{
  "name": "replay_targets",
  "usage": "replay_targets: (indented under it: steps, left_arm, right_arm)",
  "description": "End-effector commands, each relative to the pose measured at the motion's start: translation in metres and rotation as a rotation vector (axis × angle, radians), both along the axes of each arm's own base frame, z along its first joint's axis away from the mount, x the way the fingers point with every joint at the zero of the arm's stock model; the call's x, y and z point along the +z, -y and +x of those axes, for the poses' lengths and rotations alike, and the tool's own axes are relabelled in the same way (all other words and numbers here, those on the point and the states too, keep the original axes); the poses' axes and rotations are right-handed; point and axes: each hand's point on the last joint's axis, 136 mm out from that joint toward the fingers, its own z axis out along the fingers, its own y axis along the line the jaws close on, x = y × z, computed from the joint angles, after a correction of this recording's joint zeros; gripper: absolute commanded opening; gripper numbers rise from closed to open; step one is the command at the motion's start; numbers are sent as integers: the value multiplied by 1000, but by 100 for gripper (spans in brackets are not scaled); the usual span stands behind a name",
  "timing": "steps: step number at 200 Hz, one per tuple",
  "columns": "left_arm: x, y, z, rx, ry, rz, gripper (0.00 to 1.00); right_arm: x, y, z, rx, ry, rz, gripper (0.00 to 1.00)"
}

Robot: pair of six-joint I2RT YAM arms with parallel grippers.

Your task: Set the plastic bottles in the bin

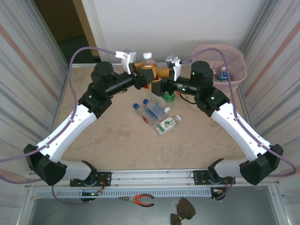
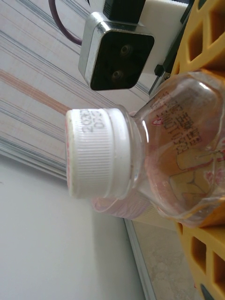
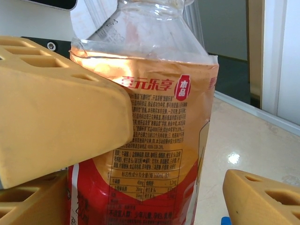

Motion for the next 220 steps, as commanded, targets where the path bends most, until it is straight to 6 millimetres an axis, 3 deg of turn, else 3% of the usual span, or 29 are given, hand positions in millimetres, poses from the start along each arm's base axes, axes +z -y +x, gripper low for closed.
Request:
replay_targets:
  steps: [1, 66, 91, 120, 141, 192, 220]
  left_arm:
    - [26, 3, -17, -54, 63, -48, 46]
    - [33, 3, -26, -81, 73, -64, 46]
    - [34, 3, -30, -89, 77, -63, 48]
    - [34, -3, -29, -57, 79, -64, 56]
    - [35, -7, -30, -39, 83, -63, 68]
    - [38, -19, -34, 11, 109, -48, 79]
    - [31, -26, -32, 49, 105, -13, 80]
  right_arm:
    - [16, -3, -3, 24, 24, 41, 81]
    - [23, -4, -11, 55, 42, 55, 76]
    - [24, -2, -10, 43, 41, 58, 69]
    - [29, 4, -10, 15, 51, 64, 65]
    - [32, 10, -7, -19, 52, 62, 62]
    - [33, 46, 17, -146, 4, 61, 58]
    - [29, 91, 44, -309, -44, 34, 57]
